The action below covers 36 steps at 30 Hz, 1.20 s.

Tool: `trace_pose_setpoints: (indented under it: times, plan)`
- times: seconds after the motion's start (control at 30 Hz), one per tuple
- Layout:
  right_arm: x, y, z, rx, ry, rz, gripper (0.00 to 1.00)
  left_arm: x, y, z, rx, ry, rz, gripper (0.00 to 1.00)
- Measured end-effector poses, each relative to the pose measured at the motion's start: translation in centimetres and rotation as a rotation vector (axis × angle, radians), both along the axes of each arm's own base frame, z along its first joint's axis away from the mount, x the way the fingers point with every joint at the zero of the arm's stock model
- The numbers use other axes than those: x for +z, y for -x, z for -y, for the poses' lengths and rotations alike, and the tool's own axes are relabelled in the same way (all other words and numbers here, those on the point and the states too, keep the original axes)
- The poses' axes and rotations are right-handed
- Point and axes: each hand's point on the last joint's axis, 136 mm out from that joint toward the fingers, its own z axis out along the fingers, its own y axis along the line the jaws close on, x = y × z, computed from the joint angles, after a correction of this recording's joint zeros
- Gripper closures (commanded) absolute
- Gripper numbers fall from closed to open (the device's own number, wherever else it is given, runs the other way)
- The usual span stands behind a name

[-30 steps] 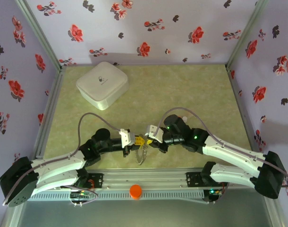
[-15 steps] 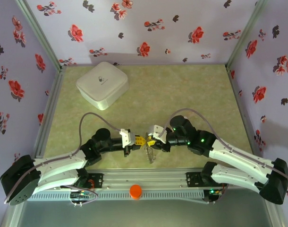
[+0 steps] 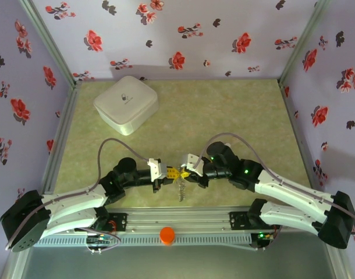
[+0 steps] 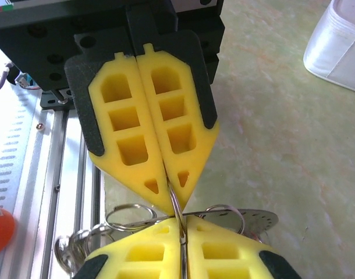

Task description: Put the keys on the keyring

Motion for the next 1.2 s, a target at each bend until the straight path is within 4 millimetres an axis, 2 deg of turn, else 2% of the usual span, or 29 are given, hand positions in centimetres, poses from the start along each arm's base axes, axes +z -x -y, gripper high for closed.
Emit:
trace_pose_setpoints:
  times: [0.07, 0.1, 0.37, 0.47, 0.7, 0.97, 1.2]
  plan:
    - [0.0, 0.0, 0.0, 0.003, 0.001, 0.000, 1.00, 0.0, 0.0, 0.0, 0.001, -0.001, -0.003, 0.81]
    - [-0.1, 0.1, 0.1, 0.002, 0.008, -0.005, 1.00, 0.0, 0.0, 0.0, 0.000, -0.004, -0.001, 0.80]
    - [-1.1, 0.1, 0.4, 0.017, 0.140, -0.018, 1.00, 1.0, -0.6, 0.9, -0.010, -0.066, 0.030, 0.84]
    - [-1.2, 0.1, 0.5, 0.023, 0.169, -0.011, 1.00, 0.6, -0.6, 1.0, -0.019, -0.100, 0.044, 0.84]
    - [-1.8, 0.2, 1.1, 0.022, 0.208, -0.001, 1.00, -0.5, -0.4, 0.4, -0.025, -0.164, 0.063, 0.75]
    - [-1.6, 0.3, 0.9, 0.027, 0.206, 0.006, 1.00, -0.8, -0.2, 0.1, -0.025, -0.185, 0.069, 0.76]
    - [-1.3, 0.5, 0.1, 0.046, 0.198, 0.013, 1.00, -1.3, -0.2, 0.0, -0.028, -0.204, 0.064, 0.81]
